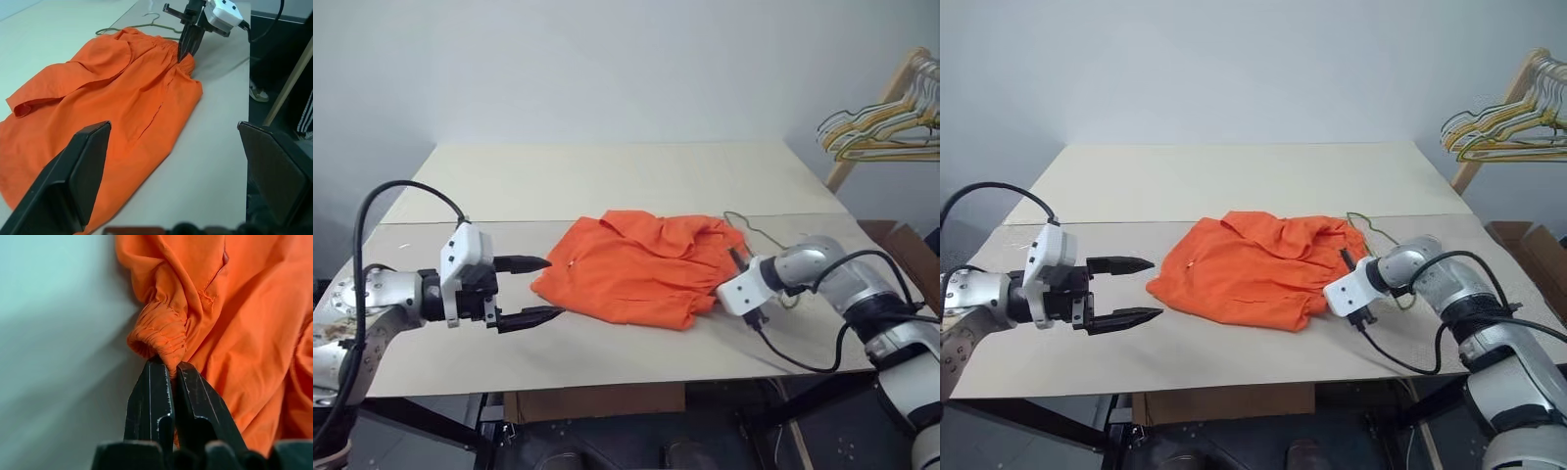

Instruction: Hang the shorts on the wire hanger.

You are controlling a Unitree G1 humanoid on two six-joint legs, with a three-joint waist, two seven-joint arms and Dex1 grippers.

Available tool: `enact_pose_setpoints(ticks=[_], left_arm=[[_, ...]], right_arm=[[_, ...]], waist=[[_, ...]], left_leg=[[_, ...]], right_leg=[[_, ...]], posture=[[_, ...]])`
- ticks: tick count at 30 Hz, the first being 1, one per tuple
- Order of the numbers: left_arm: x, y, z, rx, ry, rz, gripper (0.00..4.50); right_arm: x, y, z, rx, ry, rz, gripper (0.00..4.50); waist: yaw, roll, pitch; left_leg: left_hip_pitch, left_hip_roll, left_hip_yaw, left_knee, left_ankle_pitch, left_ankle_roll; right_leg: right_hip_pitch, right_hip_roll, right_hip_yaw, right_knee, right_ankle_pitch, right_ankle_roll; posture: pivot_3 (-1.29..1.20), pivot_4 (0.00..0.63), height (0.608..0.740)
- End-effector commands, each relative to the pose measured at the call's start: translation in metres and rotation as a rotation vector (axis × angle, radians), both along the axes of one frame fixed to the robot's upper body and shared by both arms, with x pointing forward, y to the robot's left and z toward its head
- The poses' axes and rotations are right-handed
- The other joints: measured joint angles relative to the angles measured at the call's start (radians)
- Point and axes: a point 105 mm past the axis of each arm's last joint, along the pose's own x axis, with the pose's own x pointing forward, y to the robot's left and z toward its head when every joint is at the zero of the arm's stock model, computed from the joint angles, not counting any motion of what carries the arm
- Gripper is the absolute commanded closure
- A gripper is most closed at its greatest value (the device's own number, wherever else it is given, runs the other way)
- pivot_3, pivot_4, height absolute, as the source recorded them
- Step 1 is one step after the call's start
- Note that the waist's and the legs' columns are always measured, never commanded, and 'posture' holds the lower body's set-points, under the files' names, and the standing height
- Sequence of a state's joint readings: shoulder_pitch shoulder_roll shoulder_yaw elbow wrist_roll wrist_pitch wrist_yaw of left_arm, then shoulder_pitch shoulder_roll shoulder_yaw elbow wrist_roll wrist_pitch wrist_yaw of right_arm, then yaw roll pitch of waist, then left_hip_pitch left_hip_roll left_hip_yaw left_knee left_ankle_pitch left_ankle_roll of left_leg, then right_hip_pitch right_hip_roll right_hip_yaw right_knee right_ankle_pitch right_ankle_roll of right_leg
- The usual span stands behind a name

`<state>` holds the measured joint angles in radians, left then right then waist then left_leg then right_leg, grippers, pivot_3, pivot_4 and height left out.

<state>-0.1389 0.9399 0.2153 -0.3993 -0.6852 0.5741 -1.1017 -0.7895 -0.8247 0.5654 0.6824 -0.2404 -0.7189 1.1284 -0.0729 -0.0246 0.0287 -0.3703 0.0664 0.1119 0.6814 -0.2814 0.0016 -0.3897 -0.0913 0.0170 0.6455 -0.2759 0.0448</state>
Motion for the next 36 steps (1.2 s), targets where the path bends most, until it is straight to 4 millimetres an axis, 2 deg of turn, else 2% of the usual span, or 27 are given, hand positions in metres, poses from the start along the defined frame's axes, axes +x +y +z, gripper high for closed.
enact_pose_setpoints(ticks=[1,7,10,11,13,16,19,22,27,30,36], left_arm=[[0.002,-0.002,0.008,-0.002,-0.044,-0.012,0.00],[0.003,-0.006,0.008,-0.005,-0.035,-0.038,0.00],[0.003,-0.007,0.006,-0.004,-0.028,-0.048,0.00],[0.003,-0.007,0.006,-0.004,-0.027,-0.050,0.00],[0.003,-0.007,0.005,-0.005,-0.023,-0.054,0.00],[0.004,-0.009,0.005,-0.005,-0.021,-0.062,0.00],[0.004,-0.009,0.006,-0.005,-0.021,-0.067,0.00],[0.005,-0.008,0.007,0.000,-0.021,-0.069,0.00],[0.006,-0.008,0.007,0.003,-0.022,-0.073,0.00],[0.006,-0.009,0.007,0.003,-0.022,-0.075,0.00],[0.006,-0.011,-0.004,0.047,-0.022,-0.086,0.00]], right_arm=[[0.005,-0.007,0.020,0.045,-0.044,-0.042,3.29],[-0.015,-0.022,0.033,0.067,-0.021,-0.112,1.17],[-0.031,-0.013,0.047,0.168,0.015,-0.176,0.09],[-0.037,-0.008,0.051,0.199,0.029,-0.187,0.03],[-0.050,0.004,0.052,0.243,0.061,-0.212,0.03],[-0.057,0.019,0.040,0.235,0.040,-0.288,0.03],[-0.050,0.027,0.025,0.227,-0.020,-0.414,0.03],[-0.045,0.027,0.010,0.163,-0.098,-0.503,0.03],[-0.039,0.025,-0.001,0.088,-0.187,-0.551,0.03],[-0.034,0.024,-0.002,0.065,-0.229,-0.555,0.61],[-0.023,0.027,0.001,0.090,-0.274,-0.560,2.74]], waist=[[-0.001,0.000,0.000],[0.007,0.001,0.000],[0.006,0.001,0.000],[0.005,0.001,0.000],[0.001,0.001,0.000],[0.001,0.001,0.000],[0.004,0.001,0.000],[0.005,0.001,0.000],[0.006,0.001,0.000],[0.004,0.000,-0.001],[0.003,0.000,-0.001]], left_leg=[[0.000,0.000,0.000,0.000,0.000,0.000],[0.000,0.000,0.000,0.000,0.000,0.000],[0.000,0.000,0.000,0.001,0.000,0.000],[0.000,0.000,0.000,0.001,0.000,0.000],[0.001,0.001,0.000,0.001,0.000,0.000],[0.001,0.001,0.000,0.001,0.000,0.000],[0.001,0.001,0.000,0.001,0.000,0.000],[0.000,0.000,0.000,0.001,0.000,0.000],[-0.001,-0.001,0.000,0.002,0.000,0.000],[-0.001,0.000,-0.001,0.002,0.000,0.000],[0.000,-0.001,-0.001,0.002,0.000,0.000]], right_leg=[[0.000,0.000,0.000,0.000,0.000,0.000],[0.000,0.000,0.000,0.000,0.000,0.000],[0.000,0.000,0.000,0.001,0.000,0.000],[0.000,0.000,0.000,0.001,0.000,0.000],[0.000,0.000,0.000,0.001,0.000,0.000],[0.000,0.001,0.000,0.002,0.000,0.000],[0.001,0.000,0.000,0.002,0.000,0.000],[0.000,0.000,0.000,0.002,0.000,0.000],[-0.001,0.000,0.000,0.001,0.000,0.000],[0.000,0.001,-0.001,0.001,0.000,0.000],[0.000,0.001,-0.001,0.001,0.000,0.000]], posture=[[-0.04,0.000,0.740],[-0.06,0.000,0.740],[-0.07,0.000,0.740],[-0.07,0.000,0.740],[-0.07,0.000,0.740],[-0.08,0.000,0.740],[-0.08,0.000,0.740],[-0.07,0.000,0.740],[-0.07,0.000,0.740],[-0.07,0.000,0.740],[-0.08,0.000,0.740]])
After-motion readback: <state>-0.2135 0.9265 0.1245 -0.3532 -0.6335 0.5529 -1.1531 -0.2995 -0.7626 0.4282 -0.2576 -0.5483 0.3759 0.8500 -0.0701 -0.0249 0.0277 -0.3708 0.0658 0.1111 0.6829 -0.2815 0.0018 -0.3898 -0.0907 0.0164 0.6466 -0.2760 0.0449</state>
